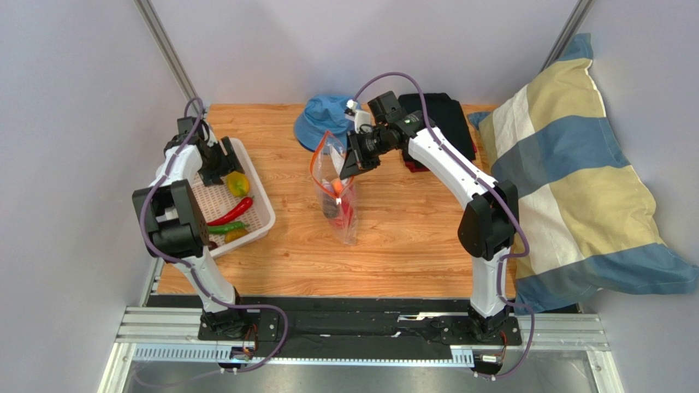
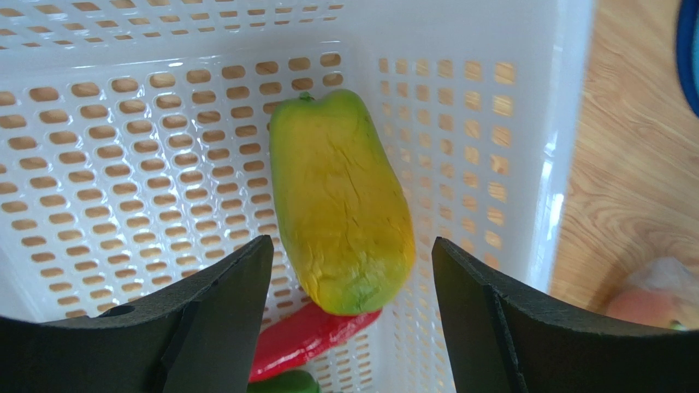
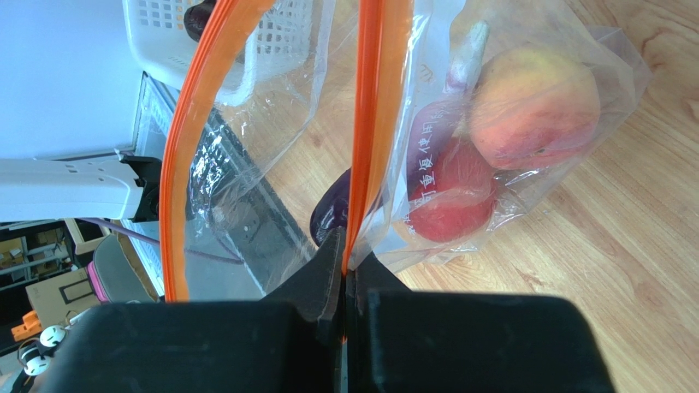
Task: Place the food in the zip-top bag and seal the zipper
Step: Pick up the fake fruit from the bin, then place the fake fruit in the zipper food storage bag.
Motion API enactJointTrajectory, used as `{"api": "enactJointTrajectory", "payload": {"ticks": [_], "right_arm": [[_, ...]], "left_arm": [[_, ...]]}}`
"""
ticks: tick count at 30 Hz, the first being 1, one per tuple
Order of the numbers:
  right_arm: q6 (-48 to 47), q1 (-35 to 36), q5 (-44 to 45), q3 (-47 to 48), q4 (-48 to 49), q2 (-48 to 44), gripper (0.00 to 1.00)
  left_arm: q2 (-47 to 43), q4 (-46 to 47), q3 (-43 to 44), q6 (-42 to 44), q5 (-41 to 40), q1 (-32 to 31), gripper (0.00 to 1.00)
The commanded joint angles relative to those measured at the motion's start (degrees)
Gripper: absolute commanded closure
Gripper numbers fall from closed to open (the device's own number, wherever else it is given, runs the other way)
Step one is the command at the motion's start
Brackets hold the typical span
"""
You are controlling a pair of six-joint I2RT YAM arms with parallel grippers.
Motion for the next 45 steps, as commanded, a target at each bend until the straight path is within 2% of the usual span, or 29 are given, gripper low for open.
{"api": "enactJointTrajectory", "payload": {"ticks": [1,4,7,9,11,16,17,18,20,24,28,35,45], "right_arm": [[-1.32,-0.57,1.02,2.29,0.60,-2.31,1.00],[-1.41,-0.74,1.20,2.81,0.33,-2.04,1.00],[-1.41,-0.83,1.28,2.55,0.16,-2.31,1.00],[-1.58,-0.75,1.37,2.20,0.33,-2.39,1.00],[-1.58,-0.83,1.37,1.67,0.24,-2.66,1.00],[-1.76,-0.83,1.11,0.80,0.33,-3.27,1.00],[-1.76,-0.83,0.93,0.53,0.24,-3.36,1.00],[-1.50,-0.75,0.85,0.36,0.33,-3.27,1.00],[-0.71,-0.75,0.67,0.01,0.59,-3.10,1.00],[0.53,-0.75,0.06,-0.26,1.47,-2.57,1.00],[2.02,-0.40,-0.56,-0.09,2.18,-2.22,1.00],[2.02,-0.22,-0.83,-0.61,2.53,-2.74,1.00],[1.94,-0.22,-1.26,-1.93,2.97,-4.50,1.00]], "left_arm": [[3.87,0.11,2.94,-0.34,-0.72,0.27,0.21],[5.98,-0.07,3.29,0.27,-1.60,0.27,0.24],[5.38,-0.24,3.11,0.63,-1.43,0.53,0.31],[2.57,-0.24,3.03,0.80,-0.99,0.97,0.49],[-1.46,-0.41,3.46,1.24,-1.42,1.15,0.59],[-10.44,0.37,4.52,1.68,2.26,0.80,0.63],[-12.71,0.20,5.30,1.68,2.88,0.62,0.69],[-13.60,0.11,5.83,1.51,3.32,-0.51,0.70],[-16.42,-0.07,7.15,0.11,4.28,-1.92,0.71],[-20.99,1.86,8.47,-2.36,5.61,-8.77,0.71],[-25.73,5.64,8.74,-2.54,2.01,-21.66,0.70],[-28.46,9.08,5.32,0.10,-3.79,-36.80,0.70],[-28.82,9.61,-4.00,-2.27,-4.23,-45.43,0.70]]}}
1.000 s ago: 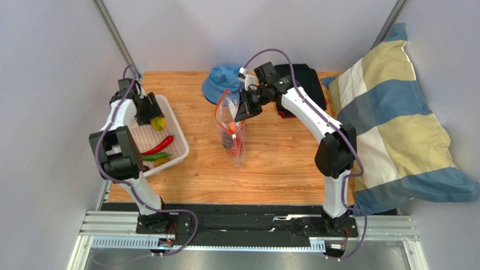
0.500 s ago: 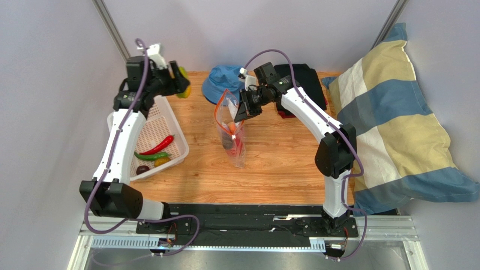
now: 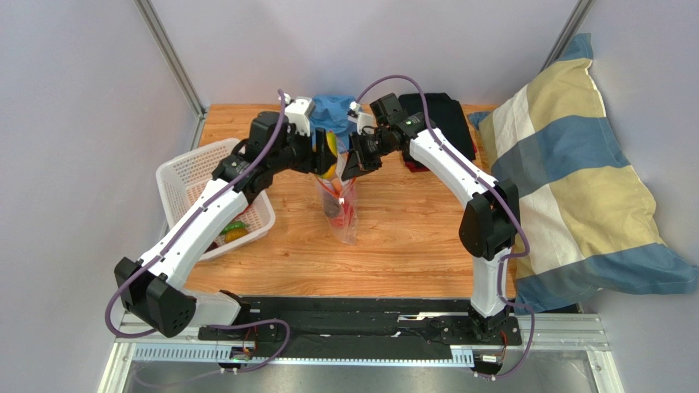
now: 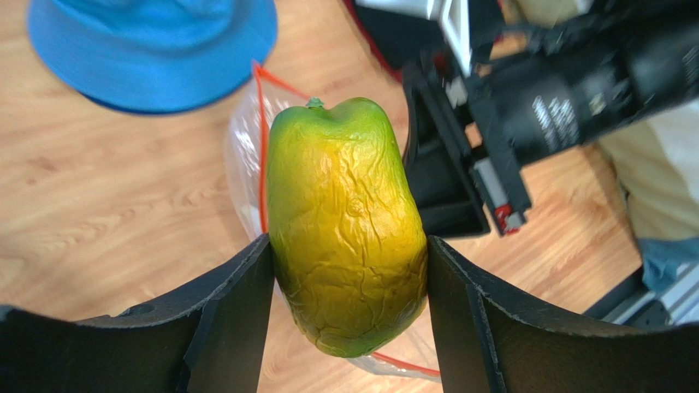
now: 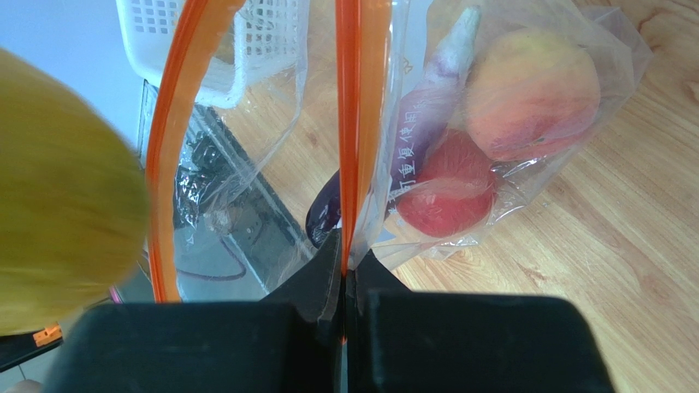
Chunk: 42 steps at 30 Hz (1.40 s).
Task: Place the food in the zip-top bag and seal the zipper
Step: Place the fake fruit in the zipper food storage bag, then pick up the fake vegetable from the bin.
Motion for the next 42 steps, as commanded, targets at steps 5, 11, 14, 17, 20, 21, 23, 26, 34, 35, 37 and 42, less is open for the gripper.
{"api": "enactJointTrajectory", "payload": {"ticks": [5,11,14,17,20,21,23,26,34,35,37,42], "right_arm": [[0.36,0.33,-1.20,-0.09,1.81,-4.83,1.00],[-0.61,0.33,-0.76,-0.53,1.11,-6.07,1.00],[-1.13,0.33,-0.58,-0.62,0.75,-6.68,1.00],[-1.48,0.33,-0.50,-1.24,0.67,-7.21,1.00],[-1.83,0.33,-0.58,-2.20,0.93,-7.65,1.00],[-1.84,0.33,-0.58,-2.47,0.93,-7.74,1.00],[-2.01,0.33,-0.58,-2.56,1.02,-7.91,1.00],[-2.36,0.24,-0.41,-2.38,0.84,-8.09,1.00],[-2.63,0.24,-0.76,-2.82,0.84,-8.44,1.00],[-2.80,0.24,-0.85,-2.82,0.75,-8.35,1.00],[-2.63,0.24,-1.11,-2.82,0.75,-8.09,1.00],[-2.36,0.24,-1.90,-3.00,0.67,-7.47,1.00]], "left_arm": [[0.19,-0.55,-4.56,-2.92,-1.02,-3.28,0.66],[3.18,-7.75,-4.30,-2.83,-5.85,-3.28,0.46],[5.46,-10.13,-2.02,-2.22,-4.72,-3.28,0.35],[5.91,-10.40,0.79,-1.78,-0.68,-3.19,0.12],[4.06,-9.51,2.81,-0.72,3.28,-3.19,0.01],[3.54,-9.78,3.51,0.15,3.63,-3.19,0.01],[1.87,-11.35,5.45,0.60,3.64,-2.32,0.01],[-1.91,-12.76,5.98,1.47,7.49,3.73,0.01],[-9.39,-24.43,0.28,26.32,23.32,31.50,0.01],[-9.13,-25.67,0.01,32.79,24.37,36.83,0.01],[-6.59,-30.40,0.09,40.11,26.31,40.04,0.02],[5.69,-41.41,5.01,63.24,29.29,48.82,0.07]]}}
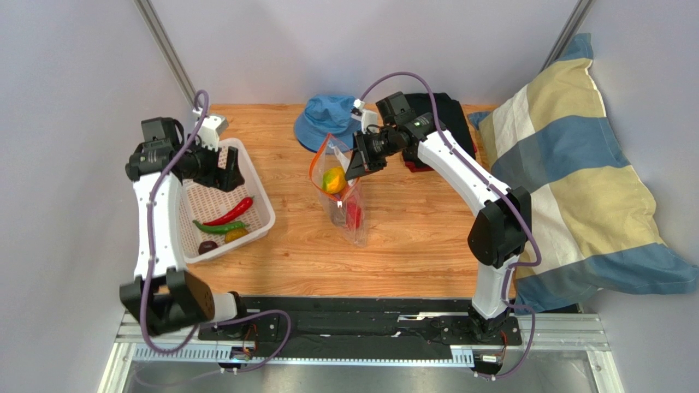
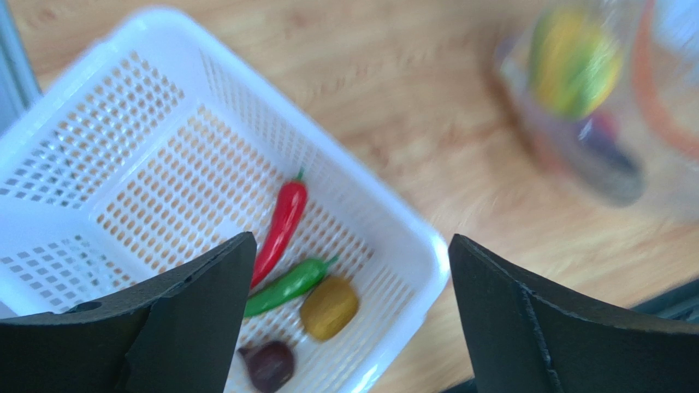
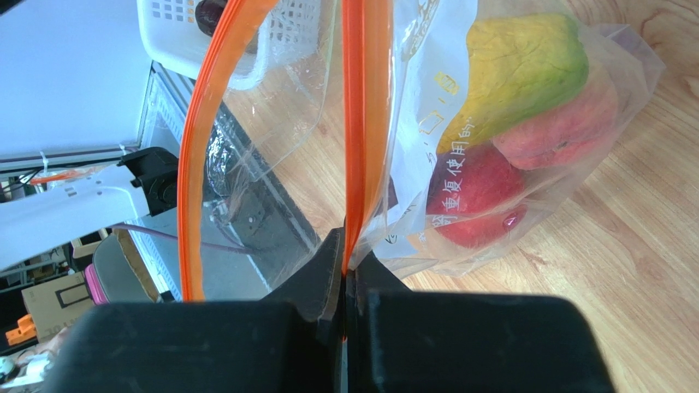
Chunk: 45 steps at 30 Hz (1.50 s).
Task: Place the food in the zip-top bag and seal the zipper
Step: Pick up the fake vegetable from the bin.
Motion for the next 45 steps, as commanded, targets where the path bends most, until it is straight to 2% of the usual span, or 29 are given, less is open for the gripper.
{"api": "enactJointTrajectory", "payload": {"ticks": [1,2,5,6,10,17,20,26,31,35,36,38,42,45], "right_arm": [[-0.75,0.15,-1.77,-0.20,0.60,-2.31,1.00],[-0.83,0.24,-1.68,-0.29,0.60,-2.31,1.00],[-0.92,0.24,-1.60,-0.64,0.69,-2.31,1.00],[-0.92,0.24,-1.51,-0.72,0.69,-2.23,1.00],[-1.01,0.24,-1.24,-0.46,0.78,-1.96,1.00],[-1.54,0.24,-0.19,-0.46,0.69,-1.88,1.00],[-1.62,0.15,-0.01,-0.46,0.69,-1.79,1.00],[-1.54,0.24,0.25,0.15,0.69,-0.74,1.00],[-1.63,0.15,0.25,2.00,0.07,0.50,1.00],[-1.45,0.24,0.25,2.88,-0.02,1.03,1.00],[-1.45,0.07,0.16,2.88,-0.02,1.11,1.00],[-1.45,0.15,-0.01,2.79,-0.02,1.11,1.00],[-1.01,0.15,-0.80,2.79,0.07,1.38,1.00],[-0.31,0.07,-1.24,2.70,0.51,1.55,1.00]], "left_arm": [[10.57,-14.87,4.27,25.85,5.85,5.58,0.01],[12.24,-15.68,4.71,30.67,5.33,5.76,0.01],[16.30,-12.90,2.79,35.10,1.82,5.94,0.01],[17.26,-8.62,1.04,35.20,1.54,5.76,0.01],[21.13,-1.38,-0.11,33.97,1.28,4.98,0.04],[26.06,10.14,-6.00,31.25,-7.14,-0.03,0.13],[27.20,14.01,-8.20,30.10,-8.21,-1.00,0.15],[31.15,15.42,-8.82,29.40,-10.06,-2.15,0.26],[31.78,14.37,-9.61,29.04,-11.03,-1.80,0.48],[28.27,10.34,-7.68,27.30,-7.44,0.48,0.60],[26.78,7.63,-5.24,26.59,-6.55,1.01,0.67],[24.84,4.89,-2.24,23.61,-3.05,2.24,0.73],[17.46,1.10,6.71,16.59,4.69,1.81,0.79],[14.47,0.74,13.82,6.92,11.72,-1.34,0.81]]}}
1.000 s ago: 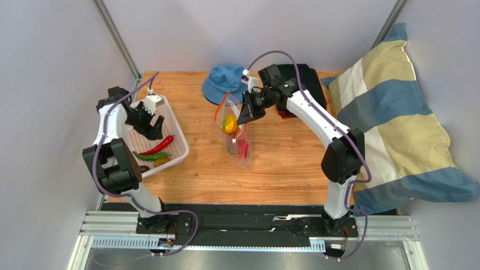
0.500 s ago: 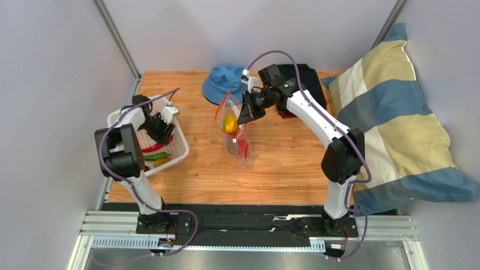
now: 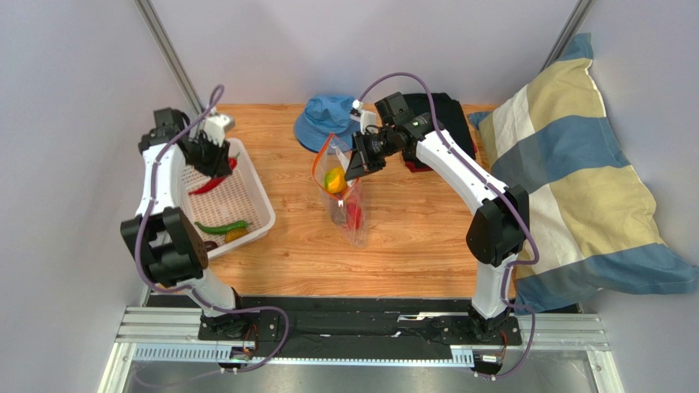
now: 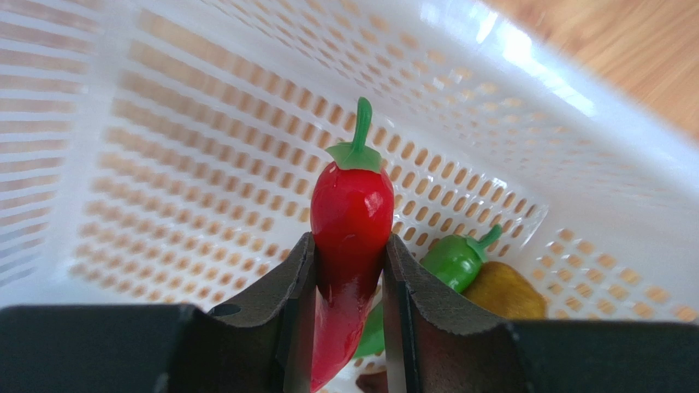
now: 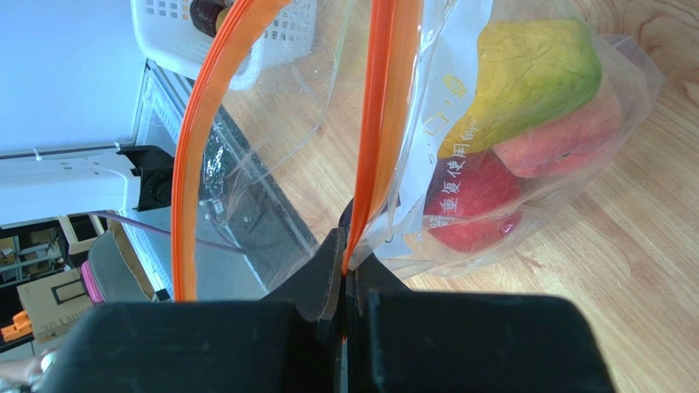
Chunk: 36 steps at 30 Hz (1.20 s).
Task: Place the food in the zip-top bag and seal the zipper
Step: Pick up the fake vegetable from the bin, then place the fake vegetable in the zipper food storage bag.
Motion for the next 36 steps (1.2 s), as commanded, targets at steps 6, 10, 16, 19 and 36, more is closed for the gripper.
{"api": "enactJointTrajectory", "payload": {"ticks": [6,10,16,19,36], "right_arm": [[1.00,0.07,-1.07,2.13,0.58,0.86,1.00],[1.27,-0.46,-0.72,1.52,0.58,0.42,1.00],[2.50,-0.73,-0.54,0.90,0.93,0.06,1.00],[3.38,-0.90,-0.89,0.55,1.28,0.06,1.00],[4.87,-1.61,-1.33,-0.42,1.72,-1.52,1.00]], "left_arm": [[-12.66,9.83,15.40,-36.74,15.24,-14.41,0.81],[-16.79,23.55,10.49,-59.03,10.60,-23.18,0.85],[-18.91,35.42,2.66,-74.38,2.26,-33.56,0.84],[-20.13,46.55,-3.13,-79.92,-2.22,-37.70,0.85],[-19.52,50.73,-17.20,-84.24,-10.33,-44.21,0.80]]}}
